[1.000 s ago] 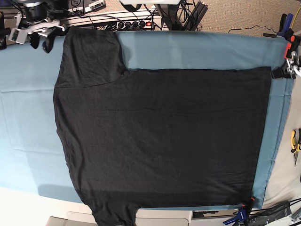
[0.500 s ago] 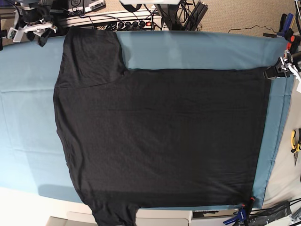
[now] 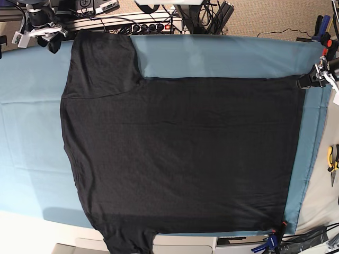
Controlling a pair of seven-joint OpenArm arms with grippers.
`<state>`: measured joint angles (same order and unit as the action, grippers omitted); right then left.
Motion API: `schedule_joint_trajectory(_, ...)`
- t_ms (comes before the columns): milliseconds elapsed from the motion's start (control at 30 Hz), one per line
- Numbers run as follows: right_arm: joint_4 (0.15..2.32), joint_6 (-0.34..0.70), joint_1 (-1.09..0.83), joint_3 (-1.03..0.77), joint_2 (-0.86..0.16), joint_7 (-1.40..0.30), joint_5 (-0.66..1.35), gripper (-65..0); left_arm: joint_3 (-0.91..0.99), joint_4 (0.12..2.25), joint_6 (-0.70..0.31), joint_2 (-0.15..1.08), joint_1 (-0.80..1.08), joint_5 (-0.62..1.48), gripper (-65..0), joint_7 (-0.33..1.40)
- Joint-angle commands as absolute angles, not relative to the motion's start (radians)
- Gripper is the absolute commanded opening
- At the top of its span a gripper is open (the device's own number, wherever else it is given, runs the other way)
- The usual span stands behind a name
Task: Fold the T-shirt properly
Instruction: 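Close both grippers on the shirt's shoulder-edge corners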
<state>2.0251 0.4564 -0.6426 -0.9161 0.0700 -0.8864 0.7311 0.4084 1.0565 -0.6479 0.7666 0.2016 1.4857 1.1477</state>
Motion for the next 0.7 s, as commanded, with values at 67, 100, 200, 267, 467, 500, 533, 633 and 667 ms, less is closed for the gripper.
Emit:
schedule_joint_trajectory(67, 2.027, 0.46, -0.651, -0.923, 0.061, -0.864, 0.743, -35.4, 0.413, 1.078, -0.647, 0.79, 0.199, 1.484, -32.7, 1.156)
schedule_joint_trajectory(100, 2.017, 0.46, -0.65, -0.923, 0.061, -0.859, 0.744, -35.4, 0.413, 1.085, -0.647, 0.79, 0.199, 1.484, -32.7, 1.156)
schedule_joint_trajectory(200, 1.966, 0.46, -0.627, -0.923, 0.06, -0.85, 0.744, -35.4, 0.413, 1.113, -0.648, 0.79, 0.199, 1.484, -32.7, 1.156)
schedule_joint_trajectory(267, 1.918, 0.461, -0.599, -0.922, 0.057, -0.851, 0.769, -35.4, 0.413, 1.138, -0.648, 0.79, 0.199, 1.484, -32.7, 1.156)
schedule_joint_trajectory(467, 1.842, 0.519, -0.563, -0.871, 0.05, -0.883, 0.862, -35.4, 0.413, 1.195, -0.655, 0.79, 0.199, 1.484, -32.7, 1.153)
schedule_joint_trajectory(500, 1.842, 0.532, -0.562, -0.858, 0.05, -0.886, 0.879, -35.4, 0.413, 1.203, -0.655, 0.79, 0.199, 1.484, -32.7, 1.151)
schedule_joint_trajectory(533, 1.842, 0.542, -0.562, -0.845, 0.05, -0.887, 0.891, -35.4, 0.413, 1.207, -0.655, 0.79, 0.199, 1.484, -32.7, 1.152)
schedule_joint_trajectory(633, 1.842, 0.546, -0.562, -0.802, 0.053, -0.887, 0.897, -35.4, 0.413, 1.208, -0.655, 0.79, 0.199, 1.484, -32.7, 1.152)
schedule_joint_trajectory(667, 1.842, 0.546, -0.562, -0.793, 0.055, -0.887, 0.896, -35.4, 0.413, 1.208, -0.655, 0.79, 0.199, 1.484, -32.7, 1.152)
